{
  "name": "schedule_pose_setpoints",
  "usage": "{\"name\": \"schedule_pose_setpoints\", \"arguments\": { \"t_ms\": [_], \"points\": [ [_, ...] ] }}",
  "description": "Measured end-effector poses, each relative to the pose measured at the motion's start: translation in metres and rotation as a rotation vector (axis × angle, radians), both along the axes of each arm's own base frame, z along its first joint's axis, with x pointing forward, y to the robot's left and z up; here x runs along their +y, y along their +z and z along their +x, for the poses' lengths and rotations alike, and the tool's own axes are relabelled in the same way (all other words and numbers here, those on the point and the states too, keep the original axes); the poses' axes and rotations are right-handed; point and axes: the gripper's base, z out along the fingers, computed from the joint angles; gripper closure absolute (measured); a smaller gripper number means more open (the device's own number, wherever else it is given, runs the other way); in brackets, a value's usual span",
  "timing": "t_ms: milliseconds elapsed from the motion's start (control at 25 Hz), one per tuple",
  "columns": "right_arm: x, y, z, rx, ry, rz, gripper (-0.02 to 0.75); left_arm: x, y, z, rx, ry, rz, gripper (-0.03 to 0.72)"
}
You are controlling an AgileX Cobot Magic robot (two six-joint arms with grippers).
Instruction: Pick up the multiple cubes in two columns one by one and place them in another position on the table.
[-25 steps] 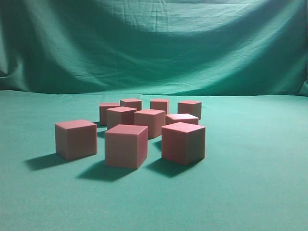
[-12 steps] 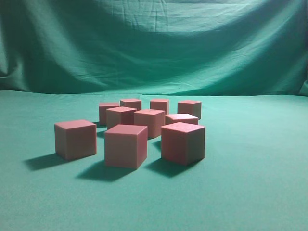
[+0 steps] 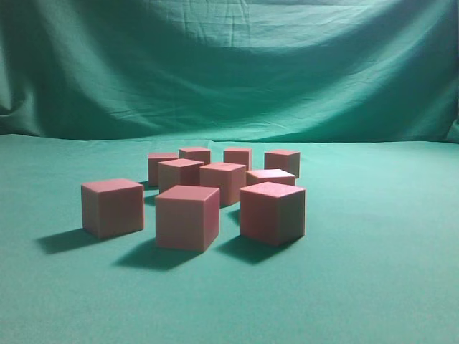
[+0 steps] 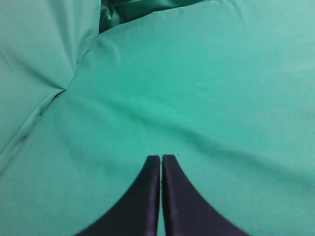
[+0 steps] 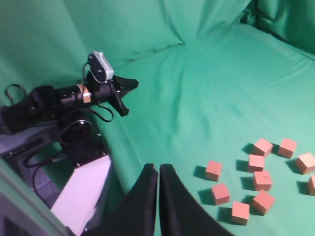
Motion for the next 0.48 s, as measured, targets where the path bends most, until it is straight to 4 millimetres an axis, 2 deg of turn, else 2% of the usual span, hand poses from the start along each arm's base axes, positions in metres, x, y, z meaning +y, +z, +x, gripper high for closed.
{"name": "schedule_pose_setpoints", "arguments": {
  "t_ms": [280, 480],
  "points": [
    [-0.026, -0.034, -0.03, -0.014, 0.083, 0.067, 0.738, 0.0, 0.0, 0.0, 0.0, 0.0, 0.0, 0.688],
    [-0.032, -0.052, -0.036, -0.004, 0.094, 0.045, 0.738, 0.0, 0.0, 0.0, 0.0, 0.0, 0.0, 0.688]
  ]
}}
